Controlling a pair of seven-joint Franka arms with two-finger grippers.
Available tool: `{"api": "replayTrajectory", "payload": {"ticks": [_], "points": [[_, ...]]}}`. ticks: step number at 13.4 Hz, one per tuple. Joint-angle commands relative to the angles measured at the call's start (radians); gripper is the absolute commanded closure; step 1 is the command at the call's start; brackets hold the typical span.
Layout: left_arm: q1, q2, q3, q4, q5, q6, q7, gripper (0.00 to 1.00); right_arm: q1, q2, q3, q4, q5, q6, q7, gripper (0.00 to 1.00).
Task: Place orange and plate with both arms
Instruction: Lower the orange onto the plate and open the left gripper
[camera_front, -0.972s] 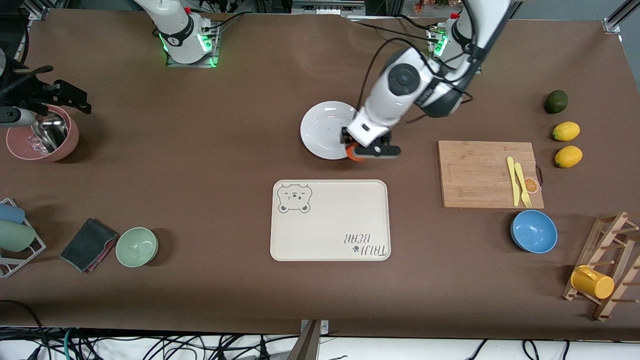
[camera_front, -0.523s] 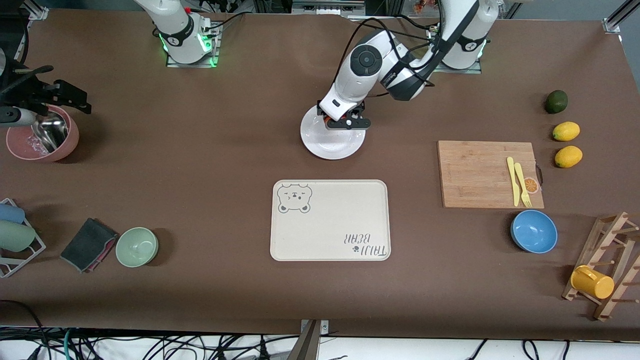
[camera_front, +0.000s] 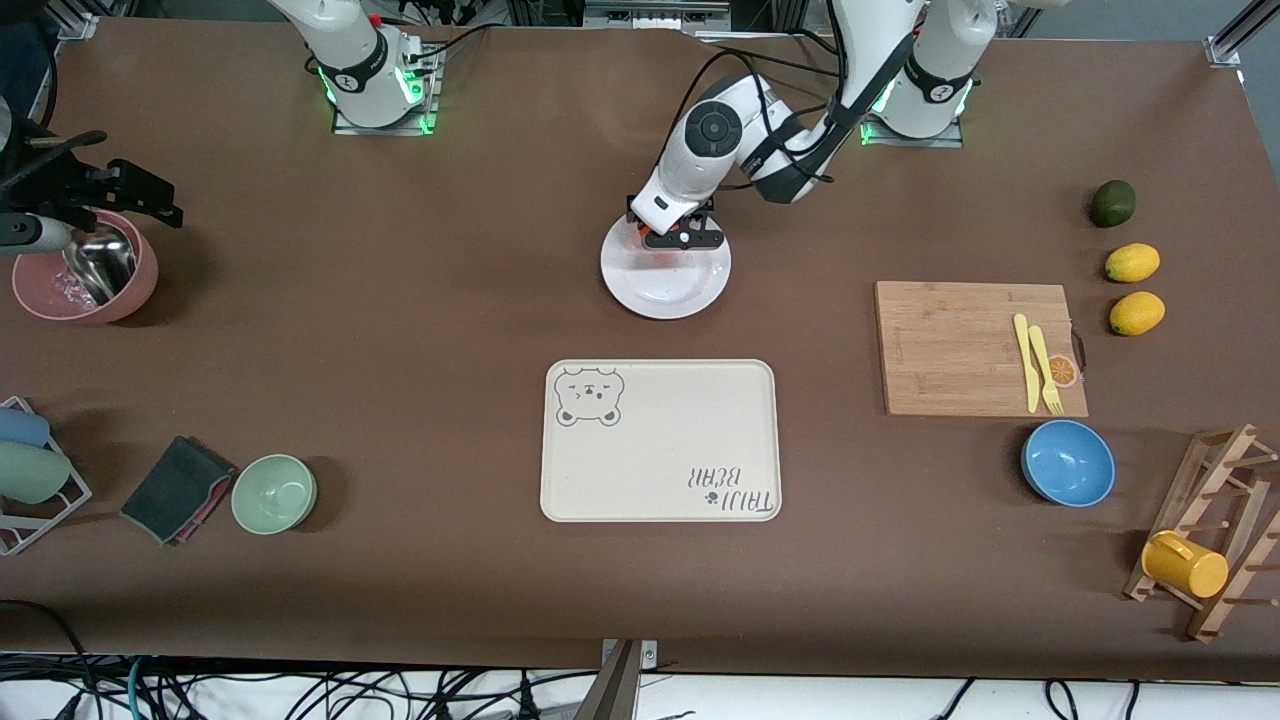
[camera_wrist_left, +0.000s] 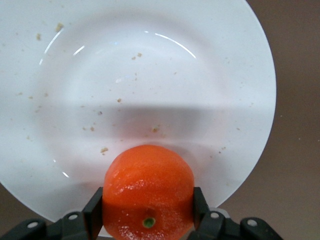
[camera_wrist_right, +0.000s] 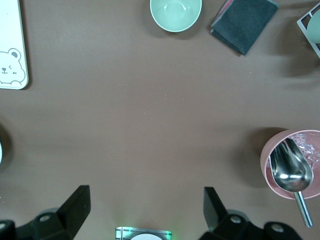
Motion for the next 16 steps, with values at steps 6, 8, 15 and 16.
{"api": "replayTrajectory", "payload": {"ticks": [6,8,15,16], "points": [[-0.009,0.011,0.046,0.014,-0.001,0.019,0.004,0.0,-0.01,-0.006,0.005,-0.004,0.015,-0.005,-0.016,0.0],[-0.004,-0.009,0.058,0.016,-0.001,0.019,0.005,0.0,-0.01,-0.006,0.005,-0.004,0.015,-0.005,-0.016,0.0],[0.204,-0.325,0.081,-0.006,0.0,-0.073,0.013,0.0,-0.01,-0.006,0.005,-0.004,0.015,-0.005,-0.016,0.0],[0.253,-0.36,0.081,-0.004,0.0,-0.076,0.01,0.0,-0.01,-0.006,0.005,-0.004,0.015,-0.007,-0.016,0.0]]}}
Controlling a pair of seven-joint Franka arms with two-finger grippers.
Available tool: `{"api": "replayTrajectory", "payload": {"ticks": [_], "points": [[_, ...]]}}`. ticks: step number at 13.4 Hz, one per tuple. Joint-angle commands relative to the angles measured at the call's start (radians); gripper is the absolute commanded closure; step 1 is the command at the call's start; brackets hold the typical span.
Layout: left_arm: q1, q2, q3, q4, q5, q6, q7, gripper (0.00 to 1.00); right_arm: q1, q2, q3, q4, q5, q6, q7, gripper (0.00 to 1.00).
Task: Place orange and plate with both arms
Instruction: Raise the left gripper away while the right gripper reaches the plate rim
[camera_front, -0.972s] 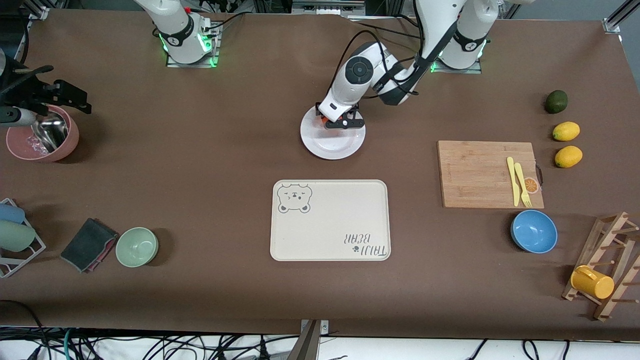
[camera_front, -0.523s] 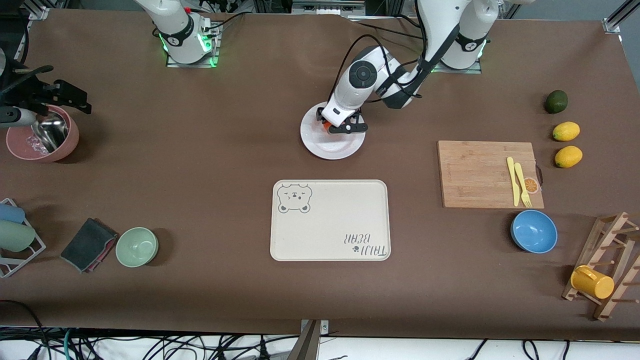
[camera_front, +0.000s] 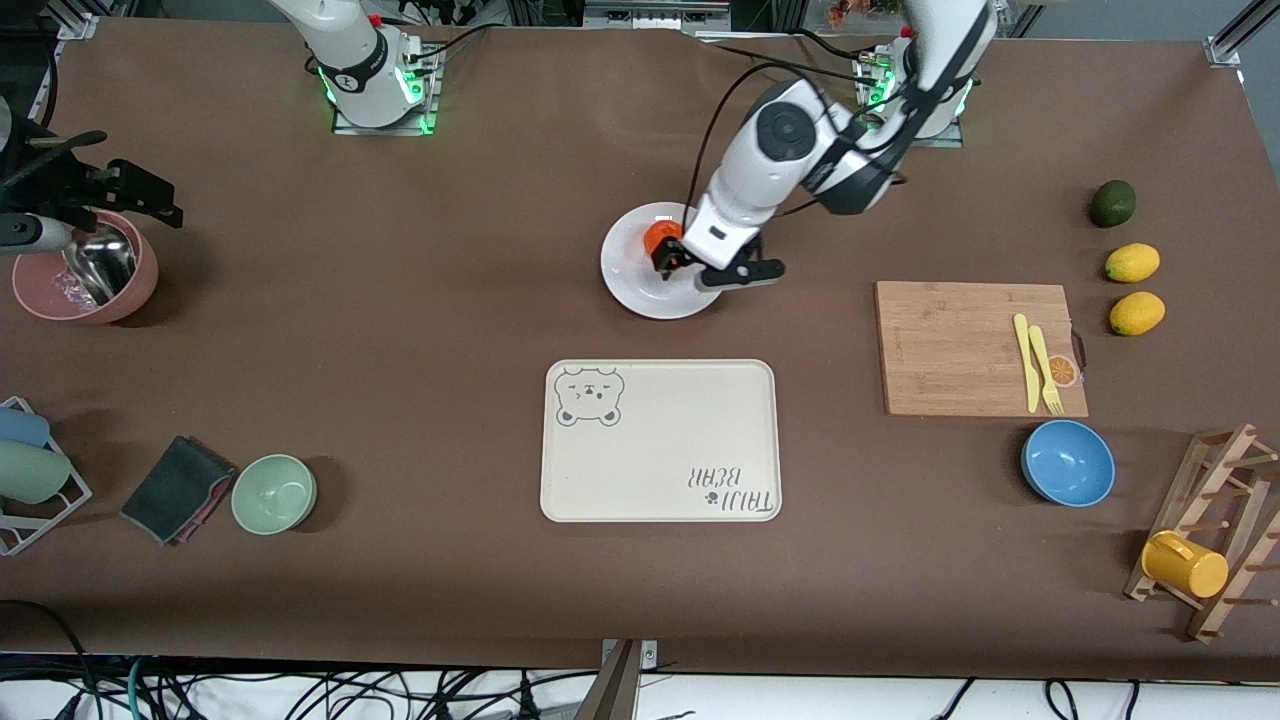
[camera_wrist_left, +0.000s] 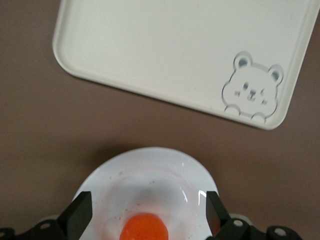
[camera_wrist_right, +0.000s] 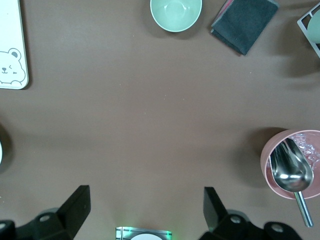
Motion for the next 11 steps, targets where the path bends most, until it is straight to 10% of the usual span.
{"api": "replayTrajectory", "payload": {"ticks": [1,7,11], "points": [[0.133,-0.133,-0.003,-0.033,0.0,-0.035,0.007,0.0,-0.01,-0.006,0.005,-0.004,0.015,-0.007,-0.016,0.0],[0.301,-0.295,0.026,0.046,0.049,-0.33,0.229,0.0,0.019,0.069,0.029,-0.009,0.036,-0.068,-0.011,0.0],[0.304,-0.305,0.127,0.289,0.147,-0.688,0.342,0.0,0.028,0.211,0.029,-0.032,0.285,-0.058,-0.013,0.0]]}}
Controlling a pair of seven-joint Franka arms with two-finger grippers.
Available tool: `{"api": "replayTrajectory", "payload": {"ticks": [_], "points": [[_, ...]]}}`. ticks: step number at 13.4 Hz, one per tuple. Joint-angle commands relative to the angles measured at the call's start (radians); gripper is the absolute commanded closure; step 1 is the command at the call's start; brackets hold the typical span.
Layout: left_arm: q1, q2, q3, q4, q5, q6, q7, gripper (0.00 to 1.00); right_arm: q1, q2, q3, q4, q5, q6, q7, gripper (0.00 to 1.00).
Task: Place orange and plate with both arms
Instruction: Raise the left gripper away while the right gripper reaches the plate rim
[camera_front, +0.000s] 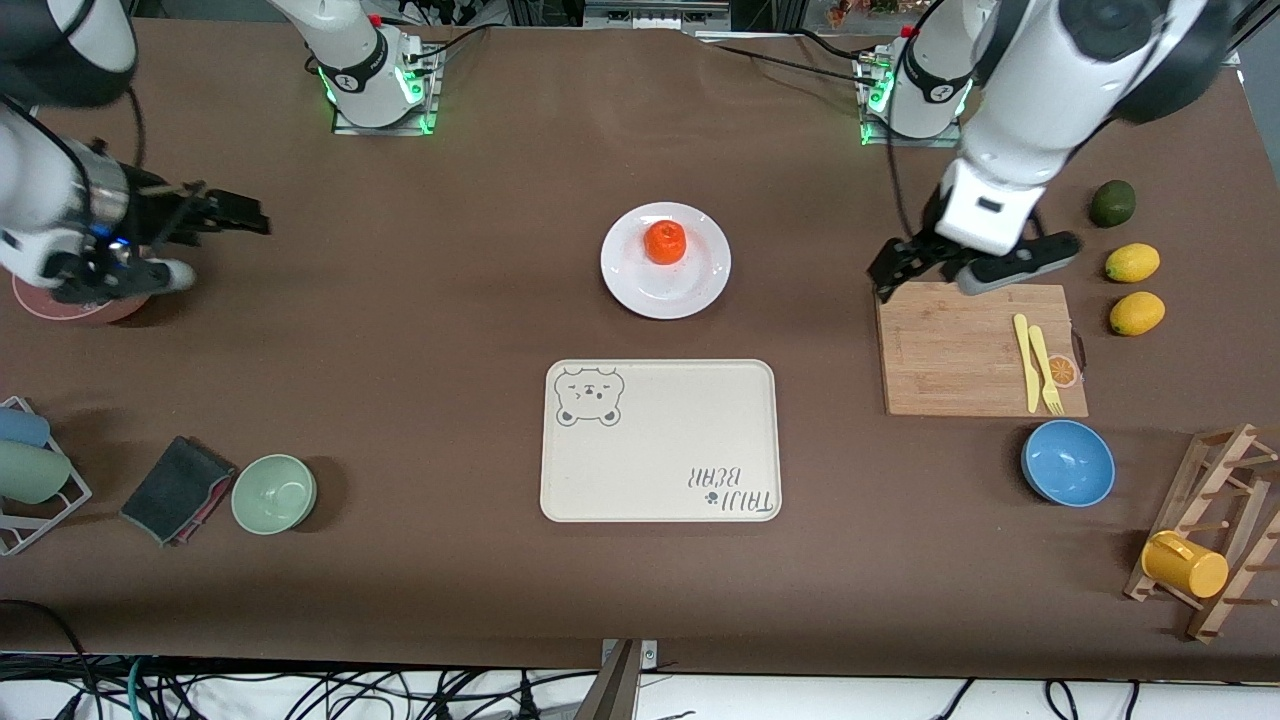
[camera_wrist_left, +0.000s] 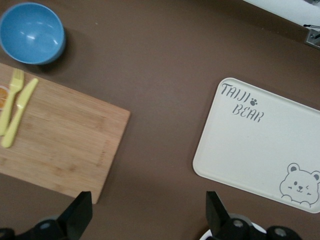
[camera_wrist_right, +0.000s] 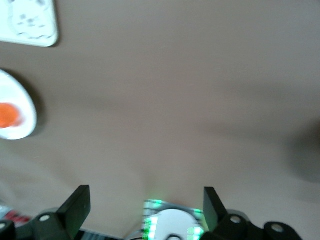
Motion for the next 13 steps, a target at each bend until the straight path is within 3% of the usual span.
{"api": "replayTrajectory", "payload": {"ticks": [1,3,5,6,8,9,13], "points": [[0.007,0.005,0.062,0.154,0.032,-0.19,0.124,0.0,-0.003,0.106,-0.001,-0.018,0.148,0.082,-0.007,0.0],[0.01,-0.008,0.157,0.227,0.021,-0.297,0.247,0.0,-0.003,0.171,0.014,-0.08,0.339,0.196,-0.011,0.0],[0.027,-0.023,0.205,0.244,0.019,-0.325,0.292,0.0,-0.003,0.214,0.06,-0.121,0.421,0.287,-0.062,0.0],[0.028,-0.041,0.213,0.245,0.019,-0.34,0.292,0.0,-0.003,0.24,0.076,-0.141,0.472,0.308,-0.095,0.0],[0.028,-0.057,0.213,0.248,0.01,-0.357,0.286,0.0,-0.001,0.306,0.079,-0.186,0.739,0.315,-0.259,0.0],[0.033,-0.058,0.217,0.248,-0.029,-0.359,0.284,0.0,0.019,0.344,0.079,-0.198,0.815,0.336,-0.36,0.0],[0.073,-0.063,0.23,0.247,-0.077,-0.357,0.402,0.0,0.101,0.459,0.105,-0.247,0.987,0.469,-0.759,0.0]]}}
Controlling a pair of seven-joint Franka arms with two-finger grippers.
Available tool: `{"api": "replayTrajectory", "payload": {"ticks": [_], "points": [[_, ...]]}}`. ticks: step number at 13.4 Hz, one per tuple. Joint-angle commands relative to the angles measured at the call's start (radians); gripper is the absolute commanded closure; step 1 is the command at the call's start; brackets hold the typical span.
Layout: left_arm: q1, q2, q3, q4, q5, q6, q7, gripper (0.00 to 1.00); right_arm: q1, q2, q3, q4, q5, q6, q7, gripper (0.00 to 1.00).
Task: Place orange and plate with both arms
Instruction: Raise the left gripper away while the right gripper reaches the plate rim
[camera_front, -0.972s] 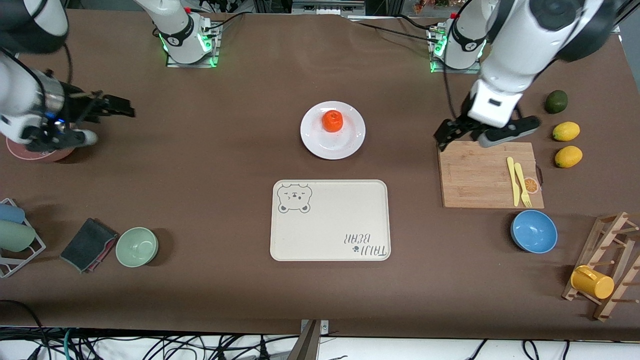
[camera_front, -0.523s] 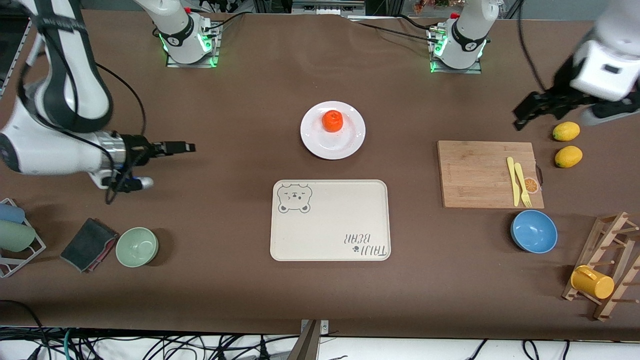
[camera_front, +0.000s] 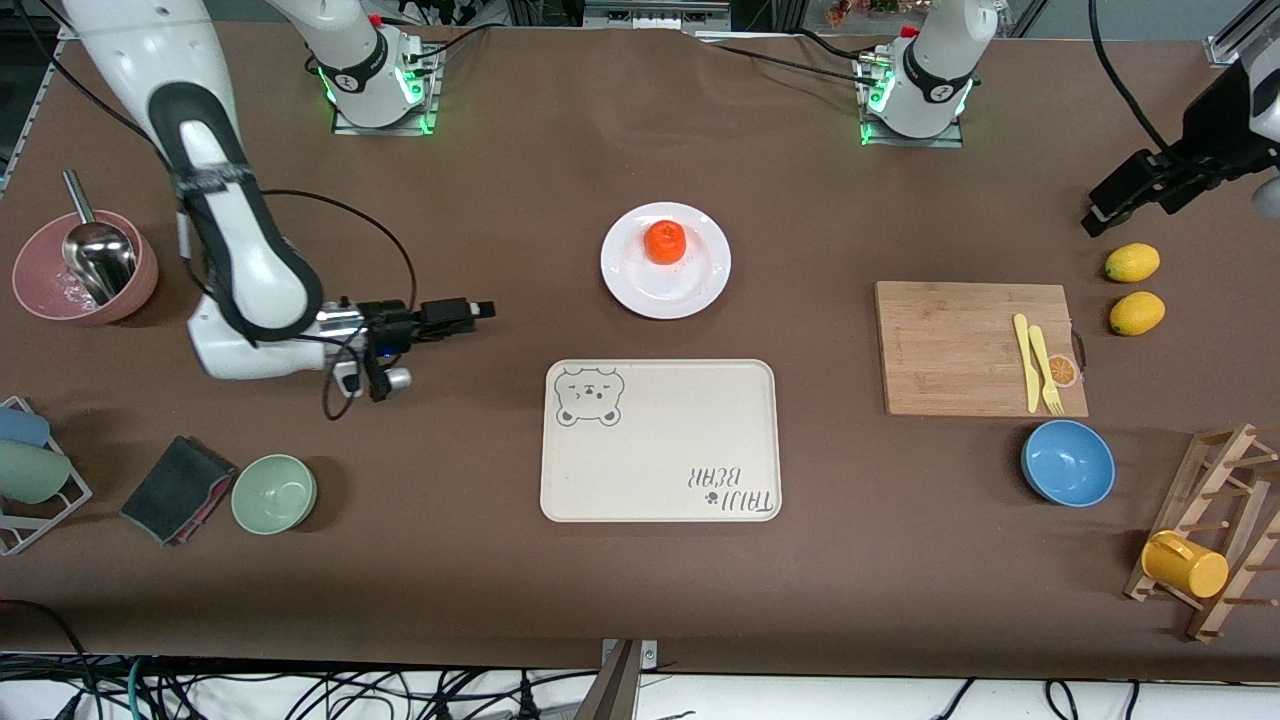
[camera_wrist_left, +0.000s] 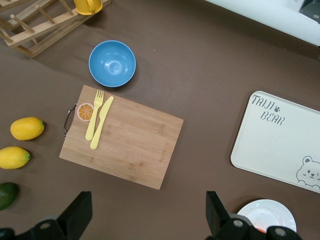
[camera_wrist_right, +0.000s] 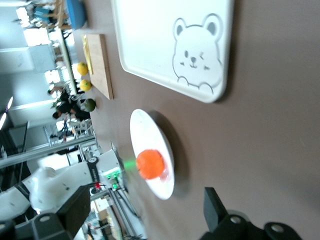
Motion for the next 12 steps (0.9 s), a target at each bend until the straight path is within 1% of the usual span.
{"api": "replayTrajectory", "payload": {"ticks": [1,2,4,5,6,7,8,12], "points": [[0.028,-0.008,-0.002,0.003,-0.021,-0.018,0.142,0.0,0.056,0.034,0.011,-0.045,0.111,0.059,-0.209,0.0],[0.042,-0.01,-0.002,0.003,-0.021,-0.018,0.2,0.0,0.09,0.04,0.011,-0.055,0.134,0.088,-0.226,0.0],[0.045,-0.01,0.002,0.002,-0.021,-0.019,0.303,0.0,0.194,0.043,0.011,-0.076,0.18,0.224,-0.226,0.0],[0.045,-0.01,0.002,0.002,-0.02,-0.045,0.31,0.0,0.249,0.051,0.011,-0.079,0.22,0.286,-0.226,0.0],[0.045,-0.011,0.003,0.003,-0.02,-0.103,0.308,0.0,0.302,0.051,0.011,-0.091,0.29,0.347,-0.226,0.0],[0.045,-0.013,0.003,0.003,-0.02,-0.131,0.308,0.0,0.345,0.051,0.011,-0.093,0.308,0.387,-0.228,0.0],[0.045,-0.011,0.003,0.003,-0.021,-0.133,0.308,0.0,0.362,0.049,0.009,-0.096,0.31,0.418,-0.228,0.0],[0.043,-0.005,-0.005,-0.014,-0.032,-0.125,0.32,0.0,0.406,0.054,0.011,-0.108,0.308,0.424,-0.228,0.0]]}}
